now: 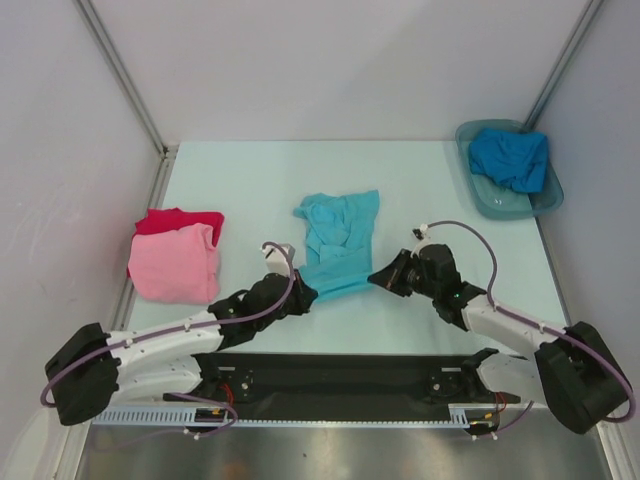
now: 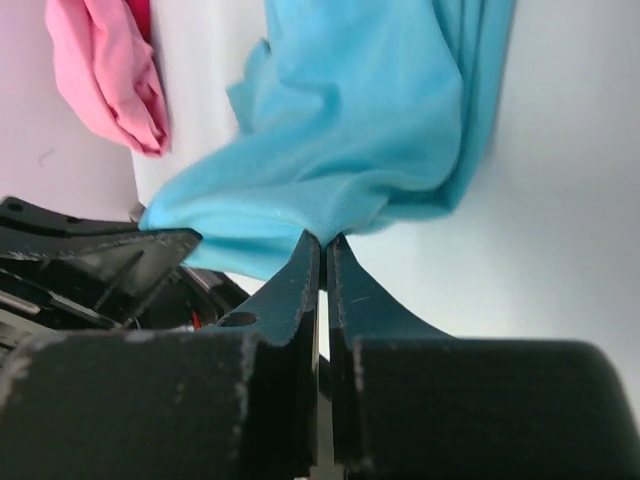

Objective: Fold and stack the t-shirts
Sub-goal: Fold the tshirt

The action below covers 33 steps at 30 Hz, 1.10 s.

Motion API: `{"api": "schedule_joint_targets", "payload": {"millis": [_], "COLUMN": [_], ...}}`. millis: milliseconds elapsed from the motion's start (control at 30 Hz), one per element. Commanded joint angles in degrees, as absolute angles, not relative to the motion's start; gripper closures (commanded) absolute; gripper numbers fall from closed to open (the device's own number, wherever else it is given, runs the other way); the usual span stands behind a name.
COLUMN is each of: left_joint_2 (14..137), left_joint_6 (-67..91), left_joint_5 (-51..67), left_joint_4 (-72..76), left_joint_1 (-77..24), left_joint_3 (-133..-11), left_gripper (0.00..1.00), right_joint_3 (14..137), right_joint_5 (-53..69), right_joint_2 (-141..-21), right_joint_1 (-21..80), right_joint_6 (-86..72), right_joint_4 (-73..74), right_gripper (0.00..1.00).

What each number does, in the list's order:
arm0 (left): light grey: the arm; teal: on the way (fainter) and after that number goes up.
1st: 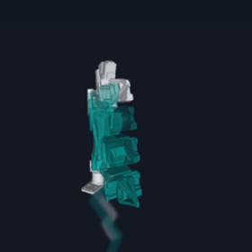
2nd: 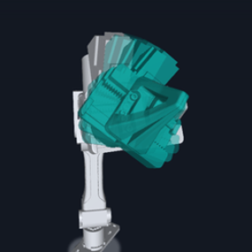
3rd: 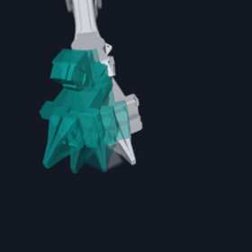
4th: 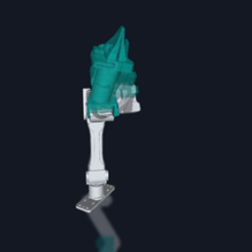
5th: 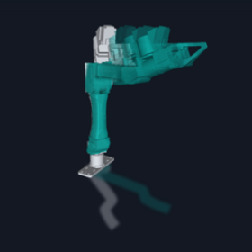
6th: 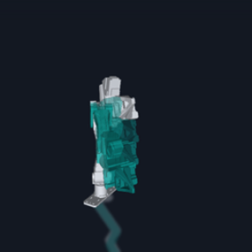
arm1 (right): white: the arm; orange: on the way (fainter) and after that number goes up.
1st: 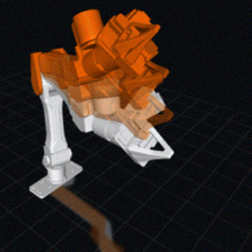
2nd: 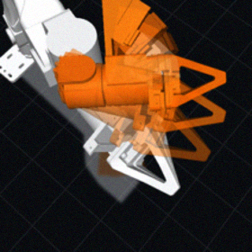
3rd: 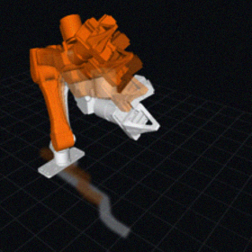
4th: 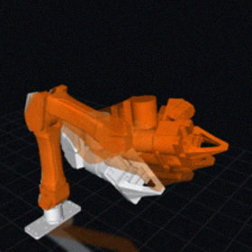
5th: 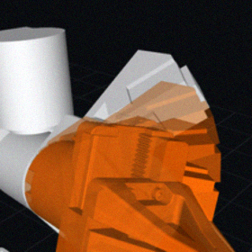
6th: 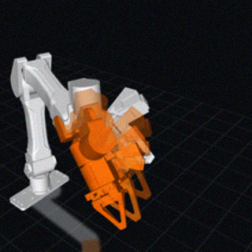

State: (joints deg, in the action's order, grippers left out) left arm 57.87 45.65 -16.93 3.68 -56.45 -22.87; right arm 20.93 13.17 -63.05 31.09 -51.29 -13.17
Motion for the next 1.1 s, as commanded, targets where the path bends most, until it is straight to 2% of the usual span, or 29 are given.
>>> {"api": "schedule_joint_targets", "payload": {"millis": [0, 333, 700, 900, 1067], "left_joint_2": [60.28, 72.92, 92.61, 99.74, 104.23], "left_joint_6": [40.26, 32.79, 29.36, 28.66, 26.81], "left_joint_5": [-19.43, -14.95, -9.58, -7.56, -6.42], "left_joint_4": [2.19, 3.16, 2.73, 0.8, -2.89], "left_joint_1": [-53.19, -43.86, -35.87, -32.79, -29.45], "left_joint_3": [-26.98, -41.73, -59.84, -68.81, -76.88], "left_gripper": [0.99, 0.99, 0.99, 1.0, 0.99], "right_joint_3": [28.27, 45.95, 60.62, 71.87, 76.37], "right_joint_5": [12.38, 16.17, 17.05, 17.67, 18.54], "right_joint_2": [-66.52, -80.14, -95.61, -104.4, -109.94], "right_joint_1": [27.35, 20.49, 18.81, 17.4, 15.47], "right_joint_6": [-48.52, -46.76, -46.67, -46.05, -46.49], "right_joint_4": [-15.64, -15.46, -15.73, -13.19, -12.48], "right_gripper": [1.0, 1.0, 1.0, 1.0, 1.0]}}
